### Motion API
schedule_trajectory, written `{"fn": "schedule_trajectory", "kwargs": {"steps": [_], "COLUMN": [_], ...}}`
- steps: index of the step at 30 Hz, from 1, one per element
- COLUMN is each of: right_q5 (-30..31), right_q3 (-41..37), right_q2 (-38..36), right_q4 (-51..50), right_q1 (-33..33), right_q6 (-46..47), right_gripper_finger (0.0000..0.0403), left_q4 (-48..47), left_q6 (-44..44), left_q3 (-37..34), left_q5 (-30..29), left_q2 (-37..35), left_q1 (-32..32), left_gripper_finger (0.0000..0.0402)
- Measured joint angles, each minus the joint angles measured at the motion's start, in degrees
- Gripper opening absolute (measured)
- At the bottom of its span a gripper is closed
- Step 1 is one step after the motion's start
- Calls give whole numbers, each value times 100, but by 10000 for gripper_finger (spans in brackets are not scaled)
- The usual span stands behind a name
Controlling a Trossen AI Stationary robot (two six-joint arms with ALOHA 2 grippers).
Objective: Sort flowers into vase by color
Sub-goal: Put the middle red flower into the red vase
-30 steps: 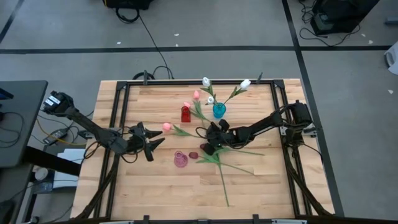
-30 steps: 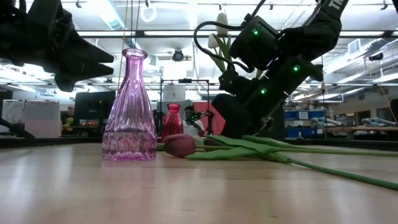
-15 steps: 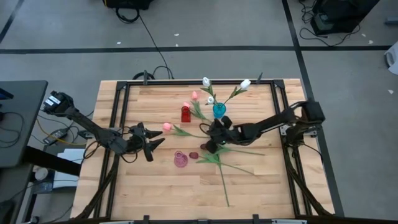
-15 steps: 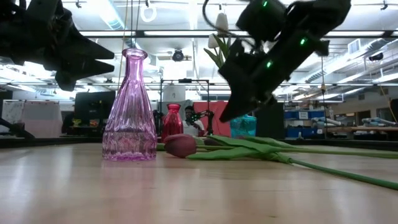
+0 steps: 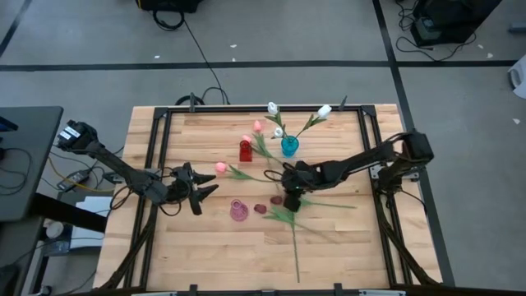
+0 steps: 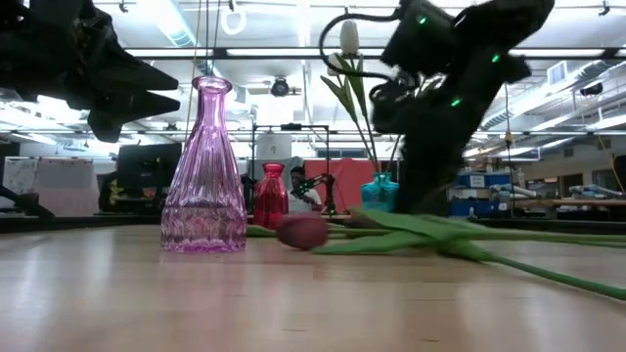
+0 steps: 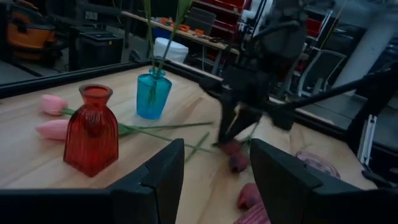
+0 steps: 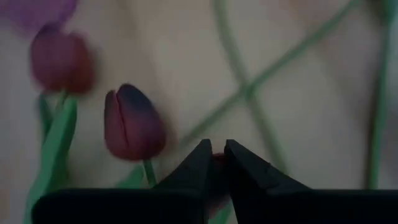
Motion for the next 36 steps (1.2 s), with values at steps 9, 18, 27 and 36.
{"fn": "schedule_trajectory", "kwargs": {"steps": [9,18,27,36], "right_q5": [-314,-467,-382,-370], "right_q3": [0,-125,-138,-313], "right_q2": [-1010,-611,-450,-448], "right_q4": [-1133,-1691,-2498,-2322], "right_q1": [560,1076,1206,1321], "right_q6": [-618,-192,517,578], "right_gripper_finger": [69,145,210,169], "left_q4": [-136,-212,-215,-200], "left_q6": [1,4,-33,-50], "left_q3": [0,2,2,2], "left_q5": [-4,-28,-36,-51], "left_q2": [0,0,0,0], "left_q1": [2,2,2,2], "left_gripper_finger": [188,188,188,188]}}
